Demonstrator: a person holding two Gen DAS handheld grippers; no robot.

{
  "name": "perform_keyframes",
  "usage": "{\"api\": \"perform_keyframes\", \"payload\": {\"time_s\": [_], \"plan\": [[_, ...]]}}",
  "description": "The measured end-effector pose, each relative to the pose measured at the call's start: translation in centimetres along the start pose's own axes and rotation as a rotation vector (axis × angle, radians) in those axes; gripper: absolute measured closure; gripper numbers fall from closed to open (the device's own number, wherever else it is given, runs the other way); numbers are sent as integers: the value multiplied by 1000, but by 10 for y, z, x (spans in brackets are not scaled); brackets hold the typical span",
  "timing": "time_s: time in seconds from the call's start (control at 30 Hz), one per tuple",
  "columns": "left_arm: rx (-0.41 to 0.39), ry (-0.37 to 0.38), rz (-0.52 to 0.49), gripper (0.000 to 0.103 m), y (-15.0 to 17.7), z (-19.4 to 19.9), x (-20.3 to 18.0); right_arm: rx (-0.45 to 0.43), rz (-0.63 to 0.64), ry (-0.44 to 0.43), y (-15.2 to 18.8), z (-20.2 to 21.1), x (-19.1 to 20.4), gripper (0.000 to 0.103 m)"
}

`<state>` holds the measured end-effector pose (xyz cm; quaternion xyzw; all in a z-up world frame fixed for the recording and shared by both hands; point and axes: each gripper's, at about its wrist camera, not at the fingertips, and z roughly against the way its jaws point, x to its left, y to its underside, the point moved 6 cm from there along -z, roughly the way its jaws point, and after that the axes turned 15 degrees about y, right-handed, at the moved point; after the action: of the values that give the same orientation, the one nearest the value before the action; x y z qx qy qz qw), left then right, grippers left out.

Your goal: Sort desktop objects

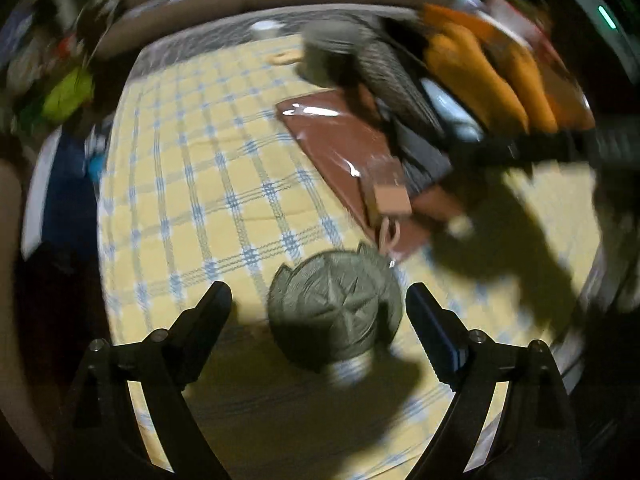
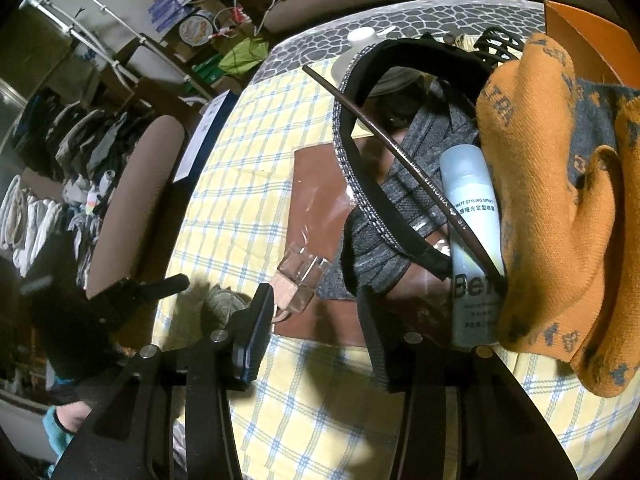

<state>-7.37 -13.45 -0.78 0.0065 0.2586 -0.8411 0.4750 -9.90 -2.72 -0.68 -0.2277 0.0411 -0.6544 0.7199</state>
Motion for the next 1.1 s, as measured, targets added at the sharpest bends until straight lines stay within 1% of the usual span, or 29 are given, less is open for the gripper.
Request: {"api": "perform_keyframes", "payload": {"time_s": [0.03, 0.1, 0.2, 0.27, 0.33, 0.37, 0.43, 0.5, 0.6, 0.73, 0.8, 0.87, 0.9, 0.97, 1.0, 1.1], "plan": [[22, -16, -60, 15, 5, -2, -3, 1, 3, 0, 0, 1, 0, 57], [51, -18, -115, 15, 11, -7, -6, 1, 8, 0, 1, 2, -1, 57], [81, 15, -147, 15, 18, -16, -9, 0, 15, 6, 3, 5, -3, 57], [94, 3, -164, 15, 20, -22, -10, 1, 16, 8, 5, 6, -5, 57], [107, -16, -150, 15, 21, -27, -5, 3, 17, 9, 6, 6, -6, 57], [107, -9, -133, 15, 21, -30, -2, 5, 17, 8, 6, 6, -7, 57], [101, 29, -87, 15, 19, -33, 0, 9, 19, 4, 7, 6, -8, 57], [94, 32, -80, 15, 17, -34, -1, 11, 23, 4, 8, 5, -7, 57], [80, -2, -118, 15, 14, -29, -11, 13, 24, 3, 8, 4, -7, 57], [29, 7, -198, 14, 8, -22, -29, 14, 29, 5, 9, 4, -6, 57], [38, -19, -223, 8, 11, -25, -30, 16, 30, 7, 9, 4, -6, 57], [71, -43, -215, 8, 13, -35, -24, 17, 31, 9, 10, 3, -7, 57], [99, -42, -190, 7, 17, -42, -21, 18, 32, 10, 10, 3, -7, 57], [91, 1, -138, 8, 16, -43, -16, 17, 35, 11, 9, 4, -6, 57], [97, 9, -124, 8, 16, -43, -16, 17, 33, 10, 9, 4, -6, 57], [103, 11, -122, 8, 18, -45, -21, 16, 33, 6, 9, 4, -6, 57]]}}
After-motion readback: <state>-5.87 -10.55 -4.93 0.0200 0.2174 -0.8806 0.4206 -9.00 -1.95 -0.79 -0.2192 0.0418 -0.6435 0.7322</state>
